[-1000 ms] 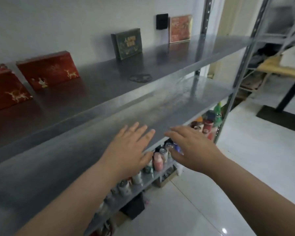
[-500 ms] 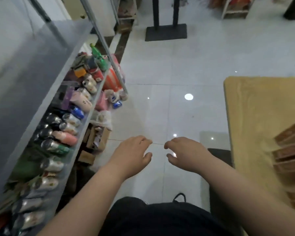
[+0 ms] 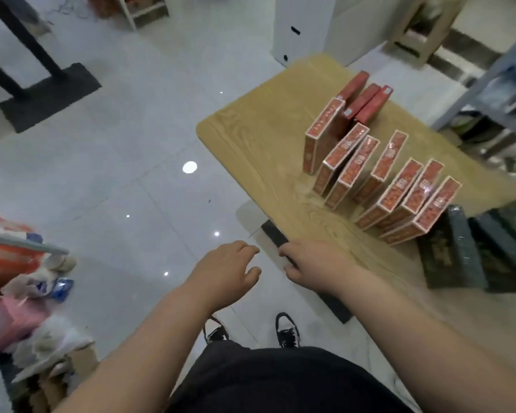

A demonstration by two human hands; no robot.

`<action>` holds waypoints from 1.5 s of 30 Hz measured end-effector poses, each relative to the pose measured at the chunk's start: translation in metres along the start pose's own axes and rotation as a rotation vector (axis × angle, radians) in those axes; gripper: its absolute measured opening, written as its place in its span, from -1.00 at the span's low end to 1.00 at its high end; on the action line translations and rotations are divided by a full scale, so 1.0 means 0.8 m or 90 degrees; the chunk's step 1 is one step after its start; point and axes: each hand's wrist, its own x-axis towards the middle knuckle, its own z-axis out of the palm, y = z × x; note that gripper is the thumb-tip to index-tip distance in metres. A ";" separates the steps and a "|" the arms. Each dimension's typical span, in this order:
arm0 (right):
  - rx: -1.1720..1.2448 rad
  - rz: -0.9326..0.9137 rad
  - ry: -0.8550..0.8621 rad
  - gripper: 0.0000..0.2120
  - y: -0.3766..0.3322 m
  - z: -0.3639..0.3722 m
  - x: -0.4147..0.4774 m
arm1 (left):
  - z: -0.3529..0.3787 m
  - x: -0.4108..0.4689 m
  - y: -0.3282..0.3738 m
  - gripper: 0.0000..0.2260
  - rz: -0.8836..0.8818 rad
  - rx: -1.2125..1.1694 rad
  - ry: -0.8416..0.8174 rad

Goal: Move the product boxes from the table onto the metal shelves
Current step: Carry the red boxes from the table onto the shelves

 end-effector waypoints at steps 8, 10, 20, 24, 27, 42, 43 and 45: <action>0.085 0.230 0.092 -0.64 0.008 -0.015 -0.053 | -0.046 0.071 0.022 -0.58 0.223 0.047 -0.041; 0.111 0.270 0.123 -0.63 0.013 -0.011 -0.063 | -0.052 0.087 0.031 -0.58 0.251 0.056 -0.049; 0.147 0.303 0.220 -0.65 0.090 -0.035 -0.080 | -0.092 0.169 0.097 -0.60 0.292 0.089 -0.017; 0.143 0.255 0.253 -0.75 0.137 -0.080 -0.053 | -0.120 0.200 0.112 -0.61 0.252 0.085 0.027; 0.123 0.223 0.275 -0.79 0.164 -0.111 -0.026 | -0.141 0.223 0.110 -0.62 0.222 0.078 0.046; 0.184 0.346 0.299 -0.71 0.258 -0.236 0.161 | -0.250 0.506 -0.010 -0.61 0.151 0.032 0.016; 0.196 0.368 0.300 -0.72 0.264 -0.242 0.177 | -0.251 0.535 -0.008 -0.59 0.176 0.043 -0.005; 0.223 0.432 0.294 -0.70 0.278 -0.250 0.211 | -0.248 0.592 -0.001 -0.55 0.245 0.085 -0.044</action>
